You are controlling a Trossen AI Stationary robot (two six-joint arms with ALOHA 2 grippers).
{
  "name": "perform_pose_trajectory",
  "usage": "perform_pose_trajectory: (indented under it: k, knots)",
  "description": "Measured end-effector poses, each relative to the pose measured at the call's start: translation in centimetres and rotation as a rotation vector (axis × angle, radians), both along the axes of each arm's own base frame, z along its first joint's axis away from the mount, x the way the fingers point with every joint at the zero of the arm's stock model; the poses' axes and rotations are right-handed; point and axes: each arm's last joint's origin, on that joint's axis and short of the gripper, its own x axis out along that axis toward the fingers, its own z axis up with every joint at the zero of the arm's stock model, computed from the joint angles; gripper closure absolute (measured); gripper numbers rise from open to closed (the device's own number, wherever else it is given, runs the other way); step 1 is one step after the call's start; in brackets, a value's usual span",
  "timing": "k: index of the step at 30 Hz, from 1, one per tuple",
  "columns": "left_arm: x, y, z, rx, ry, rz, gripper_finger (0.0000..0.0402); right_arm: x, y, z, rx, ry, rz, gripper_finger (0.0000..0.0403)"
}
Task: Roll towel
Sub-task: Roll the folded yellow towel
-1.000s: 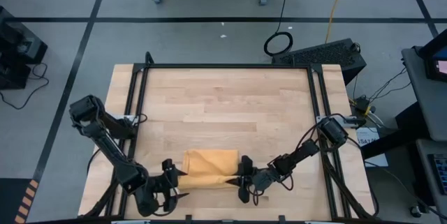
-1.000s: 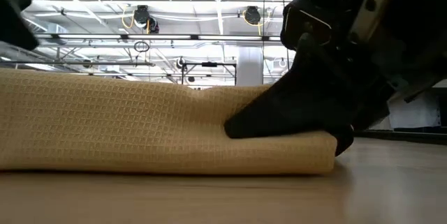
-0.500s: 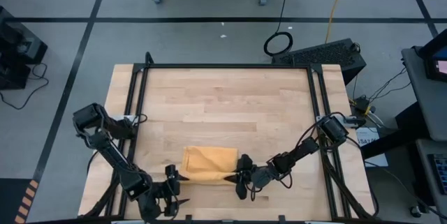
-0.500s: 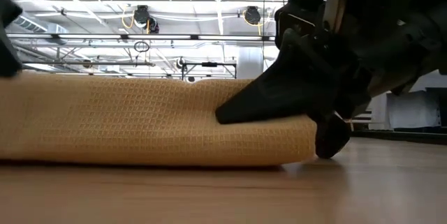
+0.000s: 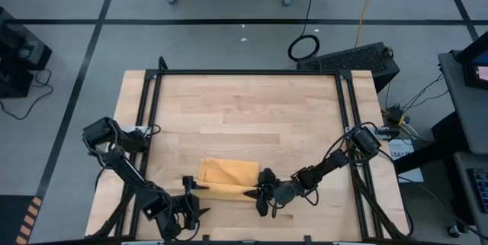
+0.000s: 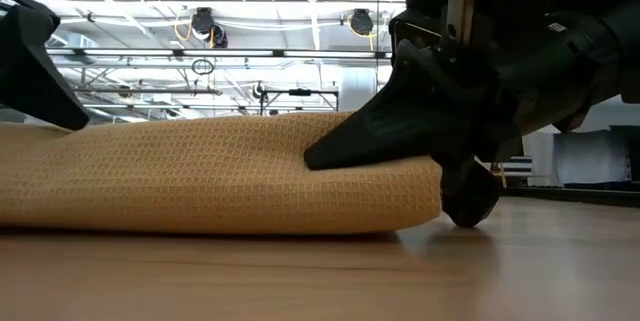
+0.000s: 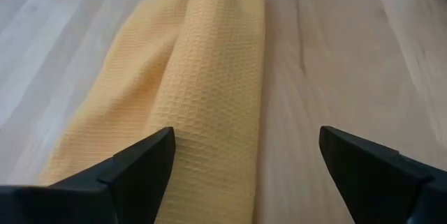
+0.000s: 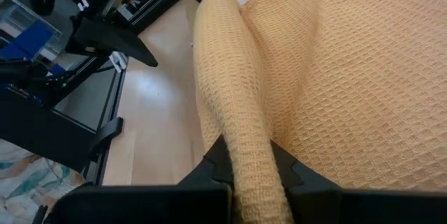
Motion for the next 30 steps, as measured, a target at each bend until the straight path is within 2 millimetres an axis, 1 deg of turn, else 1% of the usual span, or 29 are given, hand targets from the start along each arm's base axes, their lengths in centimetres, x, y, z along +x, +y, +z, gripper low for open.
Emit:
perform_pose_trajectory:
  k: [6,15,23,30]
  knots:
    - [0.0,0.3,-0.1,0.061,0.020,-0.025,0.0043,0.0,0.0,0.0,0.005,0.001,-0.002,0.0387]
    - [0.0,1.4,-0.5,0.150,0.101,-0.012,0.0043,0.0,0.0,0.0,0.015,0.002,-0.006,0.0387]
    - [0.7,2.3,-1.2,0.135,0.209,-0.023,0.0031,0.0,0.0,0.0,0.017,0.004,-0.001,0.0387]
    - [1.5,2.9,-1.8,0.127,0.253,-0.018,0.0036,0.1,-0.1,0.0,0.017,0.004,0.000,0.0387]
